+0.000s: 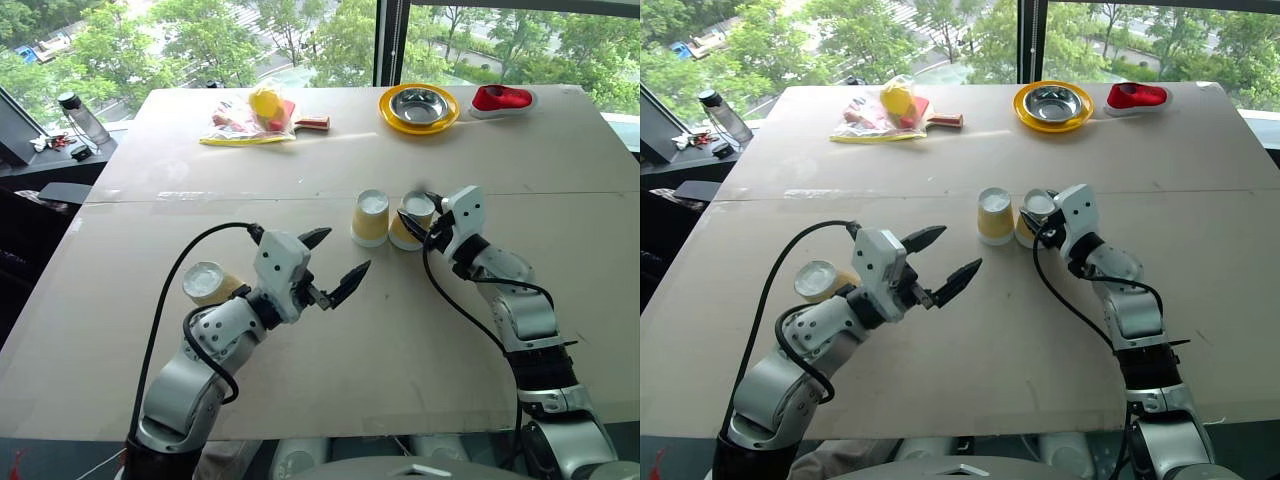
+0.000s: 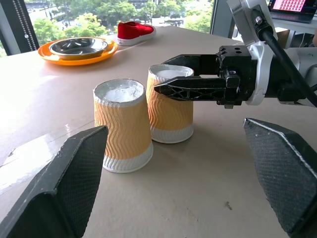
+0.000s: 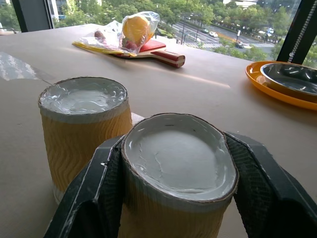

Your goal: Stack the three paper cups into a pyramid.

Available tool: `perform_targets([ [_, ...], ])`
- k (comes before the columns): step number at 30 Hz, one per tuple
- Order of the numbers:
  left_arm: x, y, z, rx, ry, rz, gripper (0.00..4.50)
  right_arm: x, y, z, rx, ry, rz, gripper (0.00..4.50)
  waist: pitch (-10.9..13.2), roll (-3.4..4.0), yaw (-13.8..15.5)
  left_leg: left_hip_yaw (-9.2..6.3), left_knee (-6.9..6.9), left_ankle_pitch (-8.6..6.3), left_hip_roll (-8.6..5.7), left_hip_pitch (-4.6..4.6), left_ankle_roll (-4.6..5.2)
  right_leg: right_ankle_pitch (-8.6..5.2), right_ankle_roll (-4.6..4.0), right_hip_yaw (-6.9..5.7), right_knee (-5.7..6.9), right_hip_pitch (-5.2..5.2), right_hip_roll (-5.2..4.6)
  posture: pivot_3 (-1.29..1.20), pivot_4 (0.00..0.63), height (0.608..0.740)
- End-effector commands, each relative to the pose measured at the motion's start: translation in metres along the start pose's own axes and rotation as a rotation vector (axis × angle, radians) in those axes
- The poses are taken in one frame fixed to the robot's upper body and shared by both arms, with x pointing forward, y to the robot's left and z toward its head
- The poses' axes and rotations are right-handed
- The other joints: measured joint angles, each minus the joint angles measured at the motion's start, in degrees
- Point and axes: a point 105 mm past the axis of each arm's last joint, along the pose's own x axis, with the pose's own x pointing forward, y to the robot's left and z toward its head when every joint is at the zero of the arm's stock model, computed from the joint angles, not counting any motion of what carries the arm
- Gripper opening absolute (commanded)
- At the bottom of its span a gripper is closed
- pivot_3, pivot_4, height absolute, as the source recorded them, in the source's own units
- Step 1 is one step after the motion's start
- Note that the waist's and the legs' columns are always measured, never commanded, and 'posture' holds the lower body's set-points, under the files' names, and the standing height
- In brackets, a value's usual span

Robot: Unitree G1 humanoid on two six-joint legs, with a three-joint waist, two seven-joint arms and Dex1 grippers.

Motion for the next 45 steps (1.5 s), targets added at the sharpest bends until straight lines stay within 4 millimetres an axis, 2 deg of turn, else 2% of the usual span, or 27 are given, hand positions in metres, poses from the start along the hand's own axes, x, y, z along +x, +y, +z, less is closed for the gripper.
perform_targets([
  [1,-0.001,0.000,0.011,0.029,-0.037,-0.003,4.50,0.002,0.002,0.015,-0.021,-0.052,0.013,3.55,0.0,0.00,0.0,0.00,0.00,0.00,0.00,0.00,0.00,0.00,0.00,0.00,0.00,0.00,0.00,0.00,0.150,0.740],
  [2,-0.001,0.000,0.010,0.029,-0.037,-0.005,4.50,0.002,0.001,0.016,-0.023,-0.056,0.007,4.14,0.0,0.00,0.0,0.00,0.00,0.00,0.00,0.00,0.00,0.00,0.00,0.00,0.00,0.00,0.00,0.00,0.150,0.740],
  [3,-0.001,0.000,0.010,0.028,-0.036,-0.005,4.50,0.002,0.000,0.016,-0.024,-0.059,0.002,4.48,0.0,0.00,0.0,0.00,0.00,0.00,0.00,0.00,0.00,0.00,0.00,0.00,0.00,0.00,0.00,0.00,0.150,0.740],
  [7,-0.003,-0.001,0.010,0.025,-0.039,0.001,4.50,-0.002,-0.006,0.021,-0.019,-0.085,-0.022,4.48,0.0,0.00,0.0,0.00,0.00,0.00,0.00,0.00,0.00,0.00,0.00,0.00,0.00,0.00,0.00,0.00,0.150,0.740],
  [13,-0.020,-0.006,0.019,0.021,-0.117,0.072,4.50,-0.023,-0.009,0.036,-0.007,-0.146,0.035,4.48,0.0,0.00,0.1,0.00,-0.02,0.00,0.03,-0.06,0.00,0.00,0.00,0.00,-0.07,-0.01,-0.04,0.00,0.150,0.740],
  [17,-0.038,0.007,0.038,0.025,-0.253,0.286,4.50,-0.050,-0.008,0.046,0.024,-0.161,0.184,4.48,0.0,-0.01,0.2,-0.01,0.00,-0.13,0.03,-0.07,0.22,0.00,0.00,-0.02,-0.07,0.03,-0.08,0.00,0.150,0.740],
  [19,-0.045,0.008,0.041,0.023,-0.268,0.354,4.50,-0.063,-0.007,0.053,0.049,-0.173,0.265,4.48,0.0,-0.02,0.2,0.00,0.04,-0.14,0.03,-0.07,0.23,0.01,-0.01,-0.02,-0.07,0.07,-0.09,0.00,0.150,0.740],
  [23,-0.075,0.021,0.026,0.059,-0.187,0.630,4.50,-0.099,0.018,0.050,0.090,-0.121,0.547,4.48,0.0,-0.05,0.2,0.01,0.09,-0.15,0.02,-0.01,0.25,0.01,-0.01,0.00,-0.09,0.16,-0.08,0.00,0.150,0.740],
  [27,-0.104,0.026,0.010,0.093,-0.077,0.857,4.50,-0.121,0.038,0.043,0.116,-0.106,0.685,4.48,0.0,-0.12,0.2,-0.02,0.08,-0.23,0.04,-0.04,0.38,0.00,-0.01,-0.02,-0.19,0.16,-0.03,0.00,0.150,0.740],
  [31,-0.120,0.030,-0.007,0.057,0.001,0.956,4.50,-0.127,0.047,0.040,0.113,-0.126,0.727,4.48,0.0,-0.15,0.3,-0.05,0.21,-0.23,0.03,0.05,0.38,0.00,-0.02,-0.06,-0.14,0.31,-0.01,0.00,0.150,0.740],
  [36,-0.132,0.040,-0.020,0.057,0.048,0.990,4.50,-0.128,0.048,0.040,0.109,-0.150,0.719,4.48,0.0,-0.25,0.3,-0.06,0.42,-0.23,-0.02,0.08,0.38,0.00,-0.03,-0.07,-0.16,0.46,-0.04,0.00,0.150,0.740],
  [41,-0.127,0.055,-0.025,0.073,0.044,0.960,4.50,-0.127,0.048,0.040,0.094,-0.151,0.714,4.48,0.0,-0.25,0.4,-0.14,0.42,-0.23,-0.03,0.07,0.38,0.00,-0.03,-0.15,-0.15,0.46,-0.02,0.00,0.150,0.740],
  [45,-0.117,0.057,-0.032,0.063,0.044,0.893,4.50,-0.125,0.048,0.041,0.091,-0.157,0.708,4.48,0.0,-0.27,0.3,-0.15,0.42,-0.23,-0.03,0.05,0.38,0.00,-0.02,-0.18,-0.16,0.46,-0.04,0.00,0.150,0.740],
])
